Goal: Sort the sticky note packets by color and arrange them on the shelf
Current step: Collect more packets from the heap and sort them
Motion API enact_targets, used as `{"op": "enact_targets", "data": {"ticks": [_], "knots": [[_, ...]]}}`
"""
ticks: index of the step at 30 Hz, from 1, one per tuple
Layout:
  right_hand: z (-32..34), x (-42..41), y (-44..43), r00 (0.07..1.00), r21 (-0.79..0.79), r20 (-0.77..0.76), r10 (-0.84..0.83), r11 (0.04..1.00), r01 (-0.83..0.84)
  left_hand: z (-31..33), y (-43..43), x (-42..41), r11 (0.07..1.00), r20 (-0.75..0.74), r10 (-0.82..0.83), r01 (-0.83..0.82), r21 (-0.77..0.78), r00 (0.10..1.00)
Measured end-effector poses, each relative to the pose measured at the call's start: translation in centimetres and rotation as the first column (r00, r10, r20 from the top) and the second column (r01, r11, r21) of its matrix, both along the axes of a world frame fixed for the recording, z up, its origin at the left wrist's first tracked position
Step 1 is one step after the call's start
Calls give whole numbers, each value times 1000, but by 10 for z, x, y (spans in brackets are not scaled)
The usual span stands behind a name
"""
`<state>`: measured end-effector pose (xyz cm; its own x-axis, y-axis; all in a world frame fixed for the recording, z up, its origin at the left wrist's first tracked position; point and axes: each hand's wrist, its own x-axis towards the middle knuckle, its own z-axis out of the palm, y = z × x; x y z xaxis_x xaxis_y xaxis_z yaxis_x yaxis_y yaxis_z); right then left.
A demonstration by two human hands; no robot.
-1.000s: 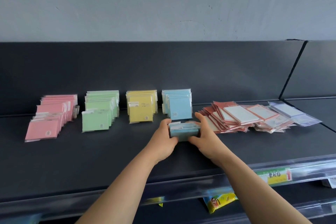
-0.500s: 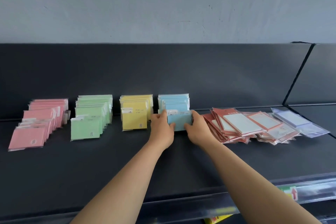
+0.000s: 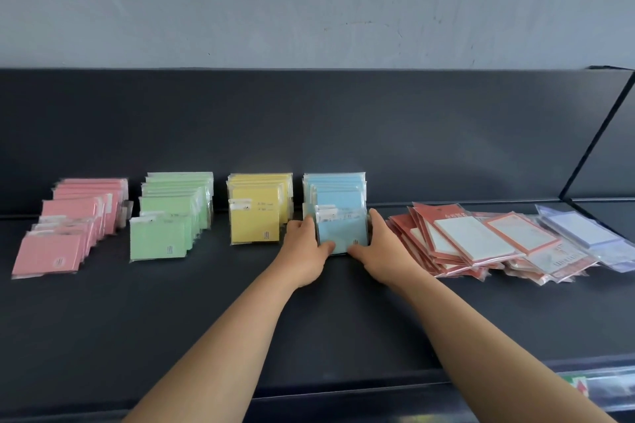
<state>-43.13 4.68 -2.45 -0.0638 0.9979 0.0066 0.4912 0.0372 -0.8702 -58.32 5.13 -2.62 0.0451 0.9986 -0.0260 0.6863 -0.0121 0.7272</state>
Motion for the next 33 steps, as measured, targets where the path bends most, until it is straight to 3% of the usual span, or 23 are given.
{"op": "enact_targets", "data": {"ticks": [7,13,18,22,26,33], "knots": [[7,-3,-8,1000,48,2,-13,999,13,4,-3,-4,1000,53,15,-16,8,998],[35,-5,-31,980,254,200,-9,966,-43,28,-22,-9,972,6,83,-82,219,997],[51,9,-58,952,328,297,-76,944,-26,46,-39,-1,912,39,91,-99,397,995],[53,49,-67,901,385,337,-272,913,132,44,-55,23,944,150,-5,-45,327,989],[48,104,-62,811,348,441,-384,906,240,42,-68,59,987,179,-87,61,147,980],[39,147,-41,746,139,622,-238,971,194,43,-54,119,998,168,-69,66,21,983]]}}
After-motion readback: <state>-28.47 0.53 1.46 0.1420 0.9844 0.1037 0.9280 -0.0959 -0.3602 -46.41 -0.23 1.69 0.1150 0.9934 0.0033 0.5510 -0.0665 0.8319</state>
